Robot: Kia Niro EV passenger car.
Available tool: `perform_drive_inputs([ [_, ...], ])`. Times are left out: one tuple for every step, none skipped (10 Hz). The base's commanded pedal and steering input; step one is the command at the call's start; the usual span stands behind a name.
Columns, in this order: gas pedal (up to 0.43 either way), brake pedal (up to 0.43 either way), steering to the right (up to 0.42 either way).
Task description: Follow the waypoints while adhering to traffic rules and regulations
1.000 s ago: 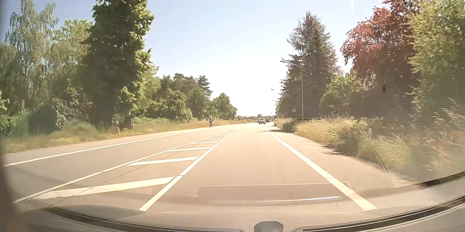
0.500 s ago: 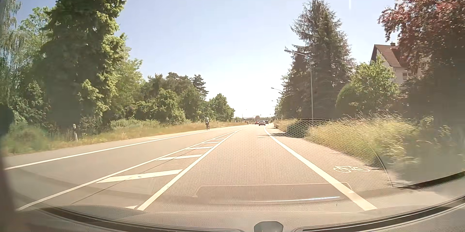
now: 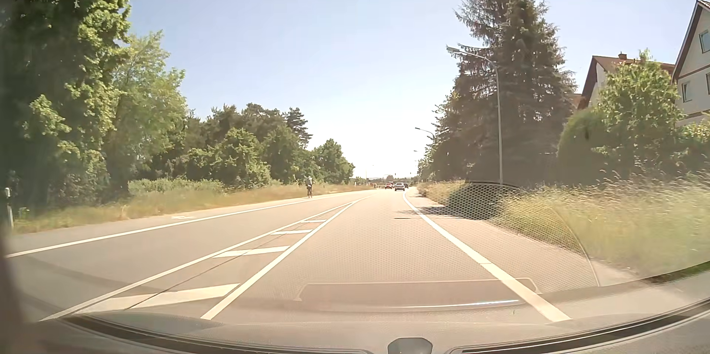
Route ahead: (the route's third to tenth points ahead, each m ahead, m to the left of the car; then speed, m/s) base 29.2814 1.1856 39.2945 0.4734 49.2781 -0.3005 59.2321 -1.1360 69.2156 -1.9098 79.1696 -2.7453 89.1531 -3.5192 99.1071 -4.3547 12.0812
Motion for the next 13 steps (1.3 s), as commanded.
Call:
perform_drive_inputs([
  [0.047,0.030,0.005],
  [0.047,0.030,0.005],
  [0.047,0.030,0.005],
  [0.047,0.030,0.004],
  [0.047,0.030,0.004],
  [0.047,0.030,0.004],
  [0.047,0.030,0.005],
  [0.047,0.030,0.005],
  [0.047,0.030,0.005],
  [0.047,0.030,0.005],
  [0.047,0.030,0.004],
  [0.047,0.030,0.005],
  [0.047,0.030,0.004],
])
